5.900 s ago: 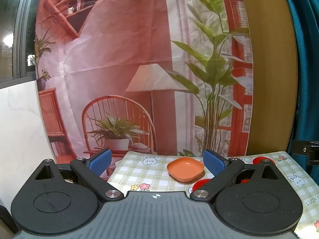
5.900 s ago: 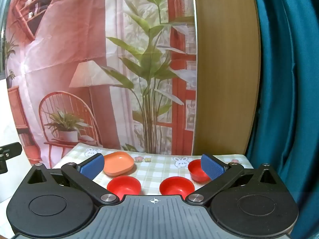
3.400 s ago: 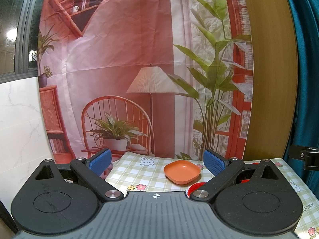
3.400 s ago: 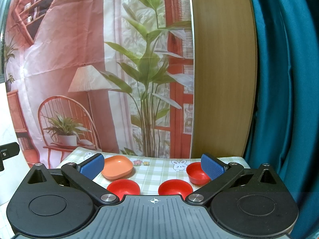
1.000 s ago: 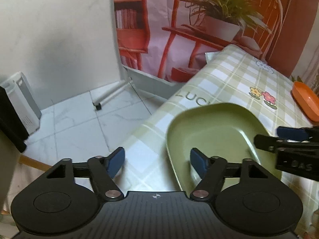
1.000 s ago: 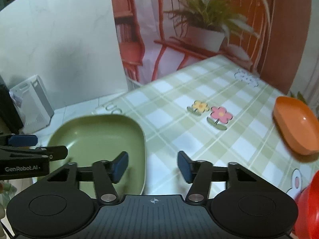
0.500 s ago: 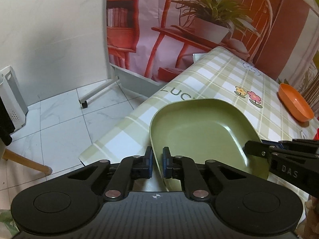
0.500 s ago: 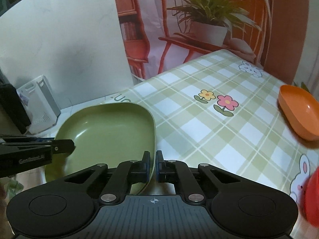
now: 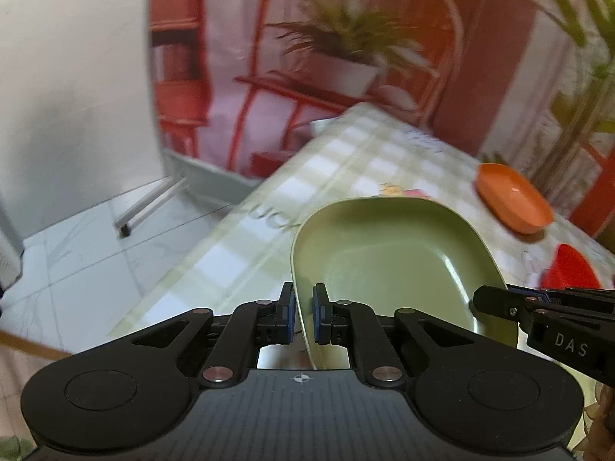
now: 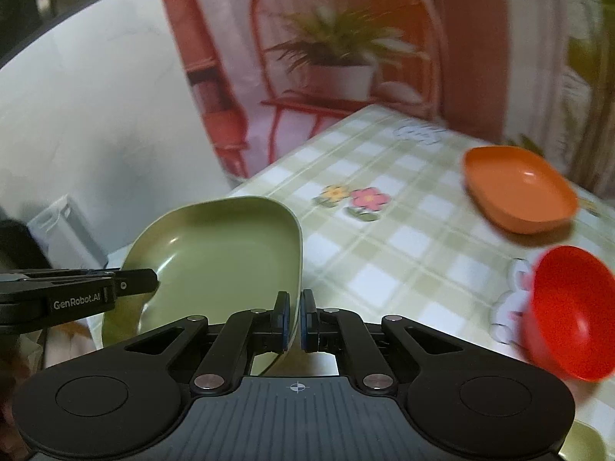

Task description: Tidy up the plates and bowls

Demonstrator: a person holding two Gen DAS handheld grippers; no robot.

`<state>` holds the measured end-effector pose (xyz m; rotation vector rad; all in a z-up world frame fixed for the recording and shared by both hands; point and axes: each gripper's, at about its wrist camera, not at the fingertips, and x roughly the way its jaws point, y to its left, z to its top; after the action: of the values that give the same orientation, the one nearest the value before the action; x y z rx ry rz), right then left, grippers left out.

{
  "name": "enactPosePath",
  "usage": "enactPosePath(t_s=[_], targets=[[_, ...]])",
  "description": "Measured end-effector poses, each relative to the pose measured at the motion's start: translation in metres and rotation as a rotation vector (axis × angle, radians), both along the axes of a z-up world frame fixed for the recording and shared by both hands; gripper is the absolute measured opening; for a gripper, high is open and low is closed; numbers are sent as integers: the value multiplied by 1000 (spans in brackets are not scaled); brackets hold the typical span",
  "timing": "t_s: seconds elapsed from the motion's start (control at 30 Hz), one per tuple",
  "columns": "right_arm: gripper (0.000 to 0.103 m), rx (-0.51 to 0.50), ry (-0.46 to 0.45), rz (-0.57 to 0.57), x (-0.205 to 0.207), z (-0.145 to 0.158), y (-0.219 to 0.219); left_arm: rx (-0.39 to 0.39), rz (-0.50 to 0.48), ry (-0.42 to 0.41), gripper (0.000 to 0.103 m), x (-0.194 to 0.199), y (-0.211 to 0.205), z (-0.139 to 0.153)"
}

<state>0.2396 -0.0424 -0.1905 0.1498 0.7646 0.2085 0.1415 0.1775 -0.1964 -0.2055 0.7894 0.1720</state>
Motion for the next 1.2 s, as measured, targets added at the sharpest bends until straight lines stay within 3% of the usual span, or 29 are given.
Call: enactPosePath(t_s=[0.37, 0.6, 0.9, 1.2], targets=[[6, 23, -33, -201, -63, 26, -84, 11, -246, -75, 10, 14, -85, 29], [7, 29, -37, -320, -116, 29, -132, -3, -394, -81, 10, 11, -142, 29], [7, 45, -6, -413, -170, 12, -168, -8, -533, -17, 10, -4, -199, 11], [7, 106, 65, -438, -184, -18, -174, 21, -552, 61, 10, -12, -215, -7]])
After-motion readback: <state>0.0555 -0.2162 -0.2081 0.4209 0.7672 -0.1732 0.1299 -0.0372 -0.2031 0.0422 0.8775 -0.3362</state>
